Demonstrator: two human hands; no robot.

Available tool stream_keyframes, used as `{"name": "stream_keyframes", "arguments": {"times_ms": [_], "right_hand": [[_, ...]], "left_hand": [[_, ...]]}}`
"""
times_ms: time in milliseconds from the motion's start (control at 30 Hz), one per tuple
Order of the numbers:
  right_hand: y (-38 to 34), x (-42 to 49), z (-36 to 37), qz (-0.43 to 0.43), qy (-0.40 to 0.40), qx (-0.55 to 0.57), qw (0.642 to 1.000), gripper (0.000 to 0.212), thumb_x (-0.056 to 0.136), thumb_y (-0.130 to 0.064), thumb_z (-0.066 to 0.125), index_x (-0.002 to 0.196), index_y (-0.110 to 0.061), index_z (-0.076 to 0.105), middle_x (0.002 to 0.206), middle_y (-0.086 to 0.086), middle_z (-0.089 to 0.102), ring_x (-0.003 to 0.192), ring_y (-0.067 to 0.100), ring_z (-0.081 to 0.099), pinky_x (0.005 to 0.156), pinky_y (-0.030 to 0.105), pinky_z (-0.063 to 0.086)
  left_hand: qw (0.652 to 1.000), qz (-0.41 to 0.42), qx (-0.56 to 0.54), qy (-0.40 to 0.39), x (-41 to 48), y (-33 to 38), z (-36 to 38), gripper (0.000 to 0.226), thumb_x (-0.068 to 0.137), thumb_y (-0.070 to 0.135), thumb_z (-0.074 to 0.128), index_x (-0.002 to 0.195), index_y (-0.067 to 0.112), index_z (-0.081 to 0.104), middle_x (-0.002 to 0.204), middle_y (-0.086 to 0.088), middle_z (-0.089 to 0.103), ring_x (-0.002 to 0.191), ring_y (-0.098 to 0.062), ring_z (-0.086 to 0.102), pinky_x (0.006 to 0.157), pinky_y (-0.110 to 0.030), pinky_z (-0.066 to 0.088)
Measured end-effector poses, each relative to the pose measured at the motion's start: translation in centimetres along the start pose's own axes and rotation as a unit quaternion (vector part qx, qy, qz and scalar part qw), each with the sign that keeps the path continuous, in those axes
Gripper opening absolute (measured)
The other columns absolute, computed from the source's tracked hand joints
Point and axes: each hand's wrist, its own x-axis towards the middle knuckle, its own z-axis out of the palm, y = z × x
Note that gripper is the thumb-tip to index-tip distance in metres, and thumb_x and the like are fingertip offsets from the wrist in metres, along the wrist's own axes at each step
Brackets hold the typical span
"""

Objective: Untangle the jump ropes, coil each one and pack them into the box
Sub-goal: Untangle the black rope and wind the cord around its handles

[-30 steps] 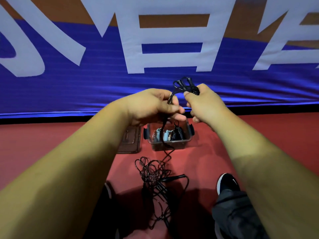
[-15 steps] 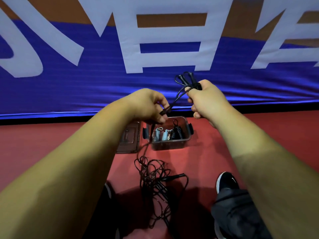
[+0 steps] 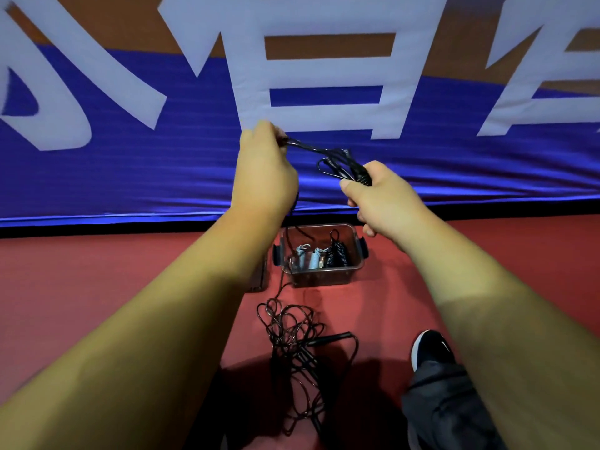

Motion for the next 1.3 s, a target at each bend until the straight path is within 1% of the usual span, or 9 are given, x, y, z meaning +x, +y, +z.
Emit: {"name": "stream_keyframes", "arguments": {"times_ms": [100,233,433,567,800,900,1000,1100,1300], "right_hand": [[0.1,0.1,-0.2,0.016,0.005,0.022,1.0,0.018,0.098,-0.039,0.062,0.101,-0.021,0.057,0.088,0.002,0.071,0.053,0.025,0.055,0.057,0.04,0.052],[0.2,0.6,-0.8,0.049,0.027,0.042,0.998,0.023,0.095,-0.04,0.061,0.106,-0.02,0.058,0.087,0.0,0.07,0.055,0.026,0.057,0.06,0.043,0.052],[0.6,0.9,-1.1,0.071,0.04,0.095,0.992,0.021,0.101,-0.036,0.063,0.11,-0.018,0.059,0.088,0.004,0.067,0.053,0.021,0.051,0.047,0.031,0.045],[0.5,1.0,-1.3,0.075,0.038,0.087,0.993,0.018,0.101,-0.035,0.063,0.107,-0.018,0.059,0.089,0.005,0.068,0.055,0.023,0.053,0.051,0.034,0.047],[0.4,0.6,-1.6,0.07,0.005,0.028,0.997,0.014,0.098,-0.029,0.061,0.104,-0.016,0.057,0.087,0.006,0.068,0.057,0.027,0.055,0.055,0.039,0.048],[0.3,0.1,-1.7,0.049,-0.012,-0.036,0.998,0.02,0.093,-0.034,0.061,0.102,-0.017,0.056,0.085,0.013,0.07,0.051,0.028,0.057,0.059,0.048,0.055],[0.1,-0.4,-1.3,0.024,-0.014,-0.103,0.994,0.019,0.098,-0.034,0.061,0.104,-0.018,0.055,0.089,0.013,0.075,0.047,0.026,0.061,0.067,0.047,0.06],[0.0,-0.4,-1.3,0.019,-0.002,-0.096,0.995,0.017,0.101,-0.034,0.059,0.104,-0.018,0.054,0.092,0.013,0.075,0.048,0.026,0.06,0.068,0.048,0.06],[-0.1,-0.6,-1.4,0.017,-0.009,-0.081,0.996,0.017,0.101,-0.035,0.062,0.104,-0.02,0.056,0.094,0.015,0.073,0.052,0.028,0.059,0.065,0.056,0.061]], "left_hand": [[0.975,-0.121,-0.166,-0.087,0.1,0.1,0.3,0.005,0.104,0.015,0.049,0.1,0.018,0.05,0.099,-0.002,0.063,0.093,-0.021,0.076,0.084,-0.054,0.061],[0.861,-0.189,-0.404,-0.245,-0.1,0.9,-0.9,0.014,0.106,0.002,0.052,0.094,0.011,0.052,0.082,-0.002,0.058,0.107,-0.028,0.076,0.085,-0.044,0.047],[0.722,-0.17,-0.474,-0.474,-0.7,-0.1,-3.1,0.025,0.089,-0.006,0.061,0.109,0.009,0.061,0.12,-0.012,0.072,0.097,-0.027,0.075,0.097,-0.048,0.056],[0.686,-0.123,-0.48,-0.532,-1.3,-0.3,-2.9,0.036,0.089,-0.014,0.06,0.117,0.008,0.055,0.126,-0.017,0.07,0.088,-0.023,0.073,0.086,-0.04,0.057],[0.816,-0.118,-0.129,-0.55,-2.0,-0.8,-1.8,0.031,0.082,-0.004,0.083,0.094,0.005,0.056,0.082,-0.013,0.073,0.061,-0.012,0.066,0.058,-0.022,0.052],[0.887,-0.119,0.109,-0.432,-1.1,-2.7,-0.5,0.04,0.073,0.016,0.096,0.079,0.016,0.056,0.069,-0.002,0.064,0.063,-0.022,0.06,0.061,-0.03,0.053],[0.924,-0.077,0.268,-0.261,-0.8,-3.5,0.6,0.026,0.081,0.018,0.085,0.084,0.019,0.06,0.09,-0.005,0.069,0.083,-0.029,0.063,0.07,-0.035,0.053],[0.941,-0.041,0.248,-0.228,-1.0,-3.2,1.7,0.015,0.092,0.014,0.068,0.105,0.021,0.067,0.106,-0.007,0.07,0.098,-0.032,0.065,0.078,-0.038,0.053],[0.864,-0.119,-0.049,-0.487,-1.9,-2.0,-0.1,0.009,0.093,0.017,0.078,0.102,0.016,0.075,0.089,0.0,0.074,0.082,-0.015,0.065,0.082,-0.037,0.049]]}}
